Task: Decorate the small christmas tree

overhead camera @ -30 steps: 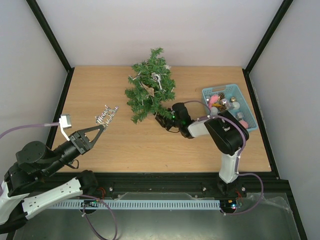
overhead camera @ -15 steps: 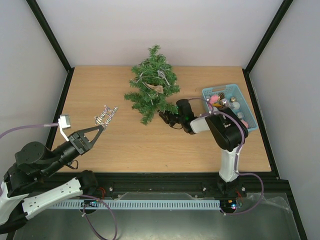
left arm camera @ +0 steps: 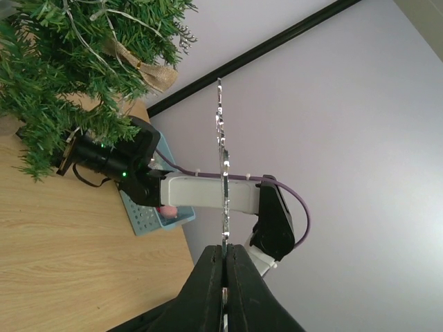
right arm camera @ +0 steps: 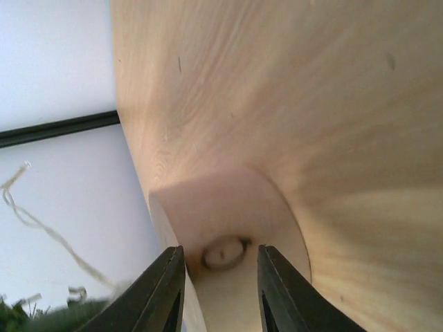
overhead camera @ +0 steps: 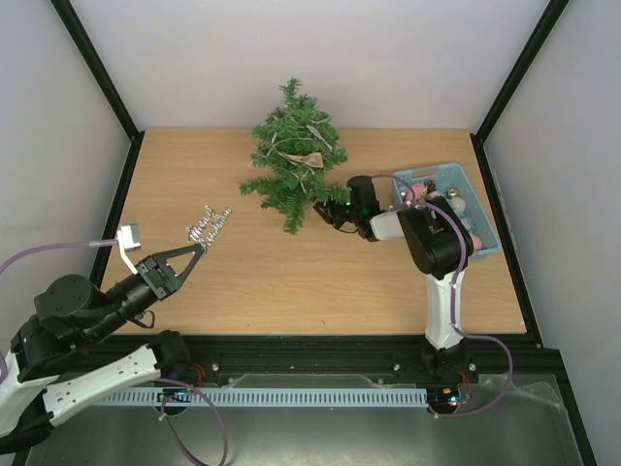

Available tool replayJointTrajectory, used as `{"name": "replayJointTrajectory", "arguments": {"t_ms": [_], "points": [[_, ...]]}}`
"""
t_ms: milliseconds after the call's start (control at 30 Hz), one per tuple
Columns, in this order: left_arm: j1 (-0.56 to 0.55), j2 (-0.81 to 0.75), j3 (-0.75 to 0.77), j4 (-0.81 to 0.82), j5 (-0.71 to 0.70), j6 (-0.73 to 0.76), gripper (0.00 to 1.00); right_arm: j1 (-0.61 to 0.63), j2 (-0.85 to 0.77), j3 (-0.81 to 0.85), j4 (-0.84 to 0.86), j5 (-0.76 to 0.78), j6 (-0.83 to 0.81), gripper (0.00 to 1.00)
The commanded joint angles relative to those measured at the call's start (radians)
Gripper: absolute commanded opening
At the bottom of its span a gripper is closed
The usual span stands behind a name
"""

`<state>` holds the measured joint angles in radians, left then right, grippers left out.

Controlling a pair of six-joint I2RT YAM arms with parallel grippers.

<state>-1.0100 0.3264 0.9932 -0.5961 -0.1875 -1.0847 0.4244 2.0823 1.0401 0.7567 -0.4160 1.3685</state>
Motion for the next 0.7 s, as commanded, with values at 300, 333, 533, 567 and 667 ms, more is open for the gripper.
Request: {"name": "replayJointTrajectory", "arguments": {"t_ms": [300,333,533,567,667], "points": [[-0.005,0.023,-0.026,0.045,0.009,-0.004,0.02,-0.083,-0.007,0.103,-0.169,-0.145,-0.145,0.43],[-0.005,0.025,-0.027,0.047,0.008,-0.005,0.02,-0.083,-0.028,0.084,-0.182,-0.151,-0.152,0.44],[-0.005,0.037,-0.028,0.051,0.012,-0.002,0.02,-0.081,-0.188,-0.129,-0.143,-0.147,-0.140,0.47],[-0.005,0.036,-0.030,0.051,0.013,-0.002,0.02,-0.079,-0.222,-0.175,-0.115,-0.138,-0.132,0.47],[-0.006,0.033,-0.033,0.049,0.013,-0.001,0.02,-0.057,-0.305,-0.276,-0.061,-0.107,-0.110,0.47]]}}
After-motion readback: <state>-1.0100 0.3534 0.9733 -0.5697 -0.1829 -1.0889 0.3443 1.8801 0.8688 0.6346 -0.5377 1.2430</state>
